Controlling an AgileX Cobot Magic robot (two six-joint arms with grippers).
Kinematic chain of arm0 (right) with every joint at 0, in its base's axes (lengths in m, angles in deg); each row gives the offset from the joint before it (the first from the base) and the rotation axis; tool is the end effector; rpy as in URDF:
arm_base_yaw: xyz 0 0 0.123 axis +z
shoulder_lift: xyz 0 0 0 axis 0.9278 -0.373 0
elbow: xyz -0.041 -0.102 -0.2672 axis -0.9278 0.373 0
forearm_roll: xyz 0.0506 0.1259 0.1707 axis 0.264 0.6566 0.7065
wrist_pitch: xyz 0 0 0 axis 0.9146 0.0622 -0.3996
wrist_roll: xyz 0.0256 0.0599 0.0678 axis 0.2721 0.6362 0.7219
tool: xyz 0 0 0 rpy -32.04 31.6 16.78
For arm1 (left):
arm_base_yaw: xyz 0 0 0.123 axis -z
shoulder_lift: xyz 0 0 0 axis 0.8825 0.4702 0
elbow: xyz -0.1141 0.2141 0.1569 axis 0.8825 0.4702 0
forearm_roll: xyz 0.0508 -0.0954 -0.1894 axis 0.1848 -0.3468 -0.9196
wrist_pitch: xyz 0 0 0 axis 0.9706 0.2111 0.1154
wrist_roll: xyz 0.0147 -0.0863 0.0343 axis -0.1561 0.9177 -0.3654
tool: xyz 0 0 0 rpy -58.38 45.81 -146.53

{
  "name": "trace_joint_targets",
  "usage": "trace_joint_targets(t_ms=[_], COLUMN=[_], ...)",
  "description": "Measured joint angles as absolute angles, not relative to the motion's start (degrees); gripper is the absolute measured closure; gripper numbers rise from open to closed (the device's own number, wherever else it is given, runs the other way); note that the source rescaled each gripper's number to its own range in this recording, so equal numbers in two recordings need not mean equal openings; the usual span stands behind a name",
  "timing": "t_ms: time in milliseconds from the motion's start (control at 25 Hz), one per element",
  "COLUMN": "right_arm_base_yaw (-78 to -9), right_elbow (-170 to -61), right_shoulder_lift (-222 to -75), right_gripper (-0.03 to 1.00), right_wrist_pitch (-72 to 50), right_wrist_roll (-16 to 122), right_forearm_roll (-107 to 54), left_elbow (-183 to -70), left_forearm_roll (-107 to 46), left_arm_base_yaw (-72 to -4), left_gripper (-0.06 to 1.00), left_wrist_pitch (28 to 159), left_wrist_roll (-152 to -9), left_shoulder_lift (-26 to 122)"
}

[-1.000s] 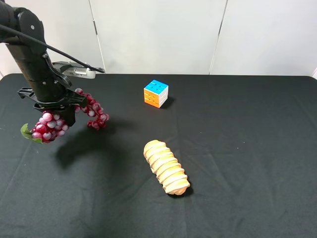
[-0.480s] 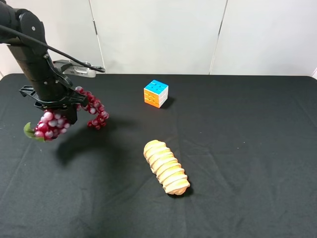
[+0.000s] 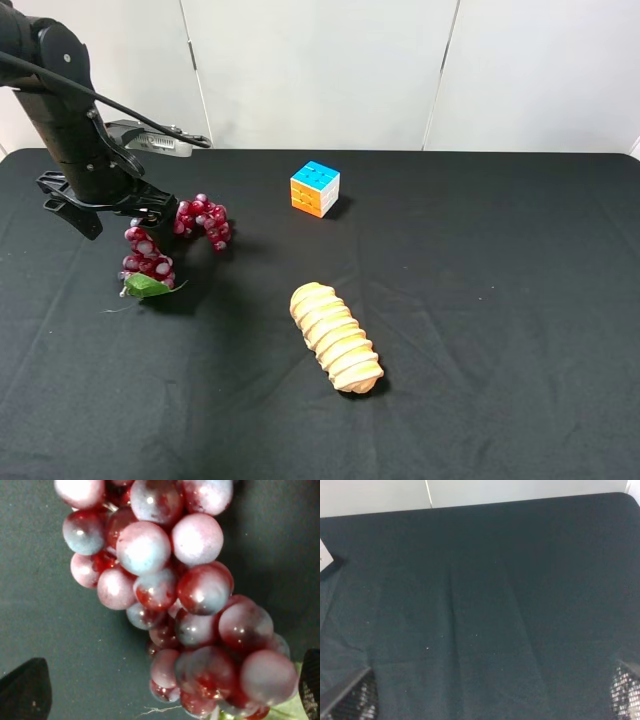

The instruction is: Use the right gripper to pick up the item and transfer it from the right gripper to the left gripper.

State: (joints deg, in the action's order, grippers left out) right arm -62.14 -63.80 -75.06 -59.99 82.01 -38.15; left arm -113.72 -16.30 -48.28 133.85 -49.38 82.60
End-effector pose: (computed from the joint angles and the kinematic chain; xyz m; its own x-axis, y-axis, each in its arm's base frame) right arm -0.0341 -0.0089 0.2619 -0.4183 0.0262 -0.9079 -0.0238 0.9989 0.0398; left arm 0.3215 -0.0773 0.1848 -0.9430 0.2867 -0.1690 0.2878 0.9575 0.0187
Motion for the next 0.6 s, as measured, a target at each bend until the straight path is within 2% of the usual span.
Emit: trace_joint_targets(t_ms=[600], right_arm_base_yaw=[-62.14], right_elbow=[-63.8], right_shoulder_lift=[-75.06], right_gripper=[-0.03], right_wrist_pitch=[-59.99], right_wrist_roll=[82.01], right_forearm_roll=[-38.15], left_elbow=[-116.44], left_forearm_roll=[-16.27], left_arm_base_yaw=[-48.28], left_gripper=[-0.06], left_wrist_pitch=[143.34], left_wrist_roll=[-49.38], left_shoulder_lift=[70.18])
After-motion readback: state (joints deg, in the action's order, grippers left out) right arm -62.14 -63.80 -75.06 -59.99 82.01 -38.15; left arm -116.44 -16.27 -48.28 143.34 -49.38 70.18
